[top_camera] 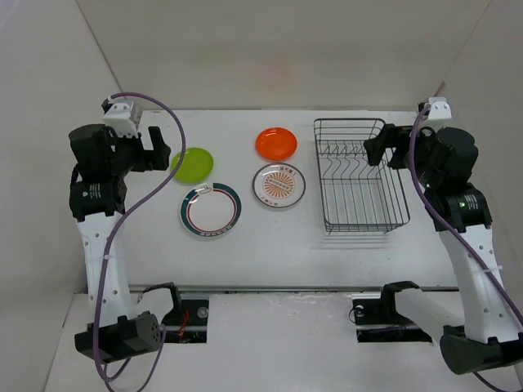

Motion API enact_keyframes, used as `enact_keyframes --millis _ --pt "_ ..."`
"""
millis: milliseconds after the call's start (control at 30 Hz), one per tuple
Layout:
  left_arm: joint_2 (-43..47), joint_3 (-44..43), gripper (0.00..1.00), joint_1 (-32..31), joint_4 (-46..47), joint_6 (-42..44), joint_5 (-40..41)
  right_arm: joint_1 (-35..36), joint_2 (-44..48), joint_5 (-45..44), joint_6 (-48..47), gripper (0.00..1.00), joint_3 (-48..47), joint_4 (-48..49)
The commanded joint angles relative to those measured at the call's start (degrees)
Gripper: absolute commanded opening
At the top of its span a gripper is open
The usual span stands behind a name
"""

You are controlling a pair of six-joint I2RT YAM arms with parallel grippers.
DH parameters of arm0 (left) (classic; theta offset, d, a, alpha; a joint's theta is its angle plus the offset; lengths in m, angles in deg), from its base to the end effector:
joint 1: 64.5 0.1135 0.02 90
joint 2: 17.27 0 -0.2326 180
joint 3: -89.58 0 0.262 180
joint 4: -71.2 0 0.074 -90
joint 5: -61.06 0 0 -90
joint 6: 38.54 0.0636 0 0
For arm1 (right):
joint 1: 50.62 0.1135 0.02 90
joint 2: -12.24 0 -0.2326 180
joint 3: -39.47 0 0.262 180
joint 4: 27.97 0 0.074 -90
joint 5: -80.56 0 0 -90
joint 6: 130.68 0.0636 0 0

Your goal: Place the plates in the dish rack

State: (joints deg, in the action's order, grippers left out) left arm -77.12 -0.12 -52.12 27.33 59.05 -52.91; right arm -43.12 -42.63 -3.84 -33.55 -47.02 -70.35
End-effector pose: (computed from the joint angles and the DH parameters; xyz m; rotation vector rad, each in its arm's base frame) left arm 0.2581 0.0302 0.4130 0.2194 1.7824 -0.1305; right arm 0.2412 0.0380 0.4155 -0.0771 1.7639 0.2715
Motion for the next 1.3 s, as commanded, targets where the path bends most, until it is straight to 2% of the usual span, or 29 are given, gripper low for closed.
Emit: enact_keyframes --millis 0,267,467,567,700,967,1100,1267 --pt "1.1 0.3 1.0 0.0 2.5 -0.5 -0.7 0.4 1.3 -0.9 0.2 1.0 -0.2 3.2" --pt "1.1 0.8 1.0 0.0 3.0 -1.5 -0.7 0.4 1.3 -0.9 0.2 1.0 -0.2 2.7" --pt "-1.7 2.6 1.0 0.0 4.6 -2.8 -0.1 0.9 1.3 4.6 -2.4 1.0 -0.2 3.2" --pt "-6.5 4.1 1.0 1.5 5.8 -2.3 0.4 0.9 1.3 7.7 -2.9 1.0 0.3 3.9" --pt "-12.5 7.5 1.0 5.5 9.3 -0.7 -4.6 2.1 1.9 11.7 -4.1 1.0 1.0 5.1" --pt "-26.1 11.0 1.0 10.5 14.2 4.2 -18.0 3.6 0.1 13.3 -4.7 1.0 0.5 5.1" --pt "-31.6 11.0 1.0 11.0 18.0 3.7 -18.0 4.3 -0.4 13.3 -4.7 1.0 0.5 5.6" --pt "-40.1 6.1 1.0 11.0 19.4 1.7 -18.0 6.6 -0.4 13.8 -4.7 1.0 1.1 5.6"
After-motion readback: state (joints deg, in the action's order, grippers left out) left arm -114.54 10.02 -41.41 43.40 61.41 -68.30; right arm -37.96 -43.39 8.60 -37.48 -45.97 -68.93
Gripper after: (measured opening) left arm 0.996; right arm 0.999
